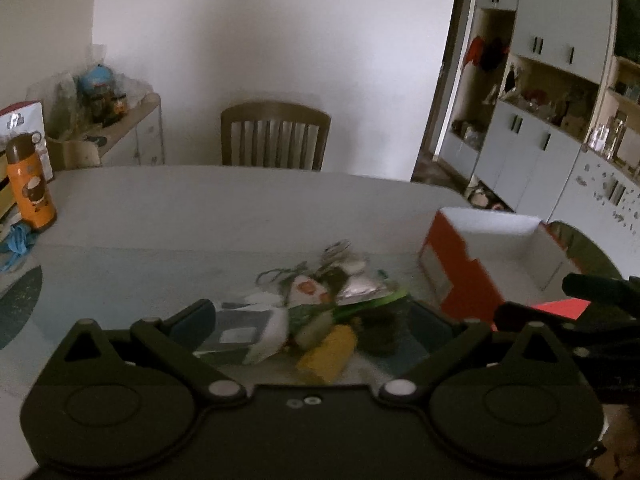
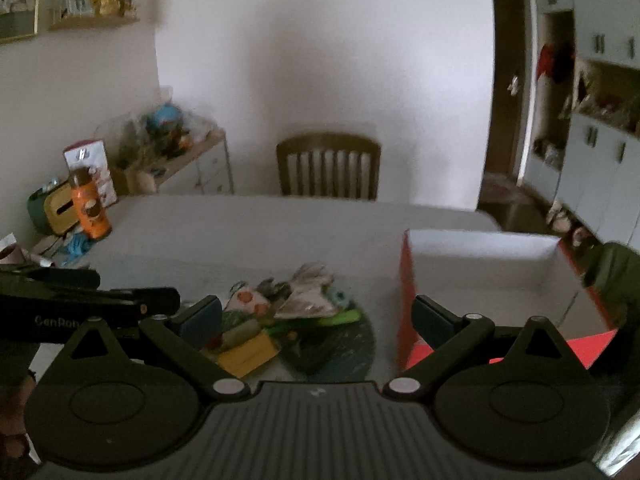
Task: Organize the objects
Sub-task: 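Reach both grippers toward the pile of items on the table, then grasp the white plastic bag with the left gripper while the right gripper grasps the yellow box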
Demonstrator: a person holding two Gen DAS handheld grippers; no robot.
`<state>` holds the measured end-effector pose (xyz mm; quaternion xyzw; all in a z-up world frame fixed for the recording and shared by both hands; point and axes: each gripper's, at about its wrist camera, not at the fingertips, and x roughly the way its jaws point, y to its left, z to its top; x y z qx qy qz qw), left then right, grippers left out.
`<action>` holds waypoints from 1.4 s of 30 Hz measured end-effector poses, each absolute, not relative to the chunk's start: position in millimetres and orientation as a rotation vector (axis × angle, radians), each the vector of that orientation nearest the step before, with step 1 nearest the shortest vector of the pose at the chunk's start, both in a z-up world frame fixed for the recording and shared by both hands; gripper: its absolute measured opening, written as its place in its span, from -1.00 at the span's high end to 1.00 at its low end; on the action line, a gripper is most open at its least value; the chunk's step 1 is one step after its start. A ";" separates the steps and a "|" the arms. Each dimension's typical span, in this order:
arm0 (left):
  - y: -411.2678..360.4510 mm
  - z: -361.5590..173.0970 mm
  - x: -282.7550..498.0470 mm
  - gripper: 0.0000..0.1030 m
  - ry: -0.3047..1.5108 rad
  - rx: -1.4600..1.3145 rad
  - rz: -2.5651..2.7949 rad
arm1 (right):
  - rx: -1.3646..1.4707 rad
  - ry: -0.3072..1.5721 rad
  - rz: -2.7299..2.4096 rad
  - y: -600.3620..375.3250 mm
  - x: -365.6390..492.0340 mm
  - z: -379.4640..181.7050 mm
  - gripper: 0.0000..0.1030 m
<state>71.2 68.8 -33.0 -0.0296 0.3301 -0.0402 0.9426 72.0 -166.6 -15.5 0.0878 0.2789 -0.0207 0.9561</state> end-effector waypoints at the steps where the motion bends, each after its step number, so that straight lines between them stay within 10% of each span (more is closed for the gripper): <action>1: 74.0 -37.5 75.9 -0.98 0.680 -0.051 -0.083 | 0.175 0.583 -0.036 -164.6 76.2 -19.5 -0.97; 22: 111.4 -126.9 142.4 -0.72 0.789 0.151 -0.198 | 0.003 0.871 0.183 -105.2 194.0 -123.9 -0.96; 42: 111.6 -138.5 147.6 0.16 0.765 0.210 -0.252 | -0.120 0.932 0.247 -83.8 228.1 -158.0 -0.59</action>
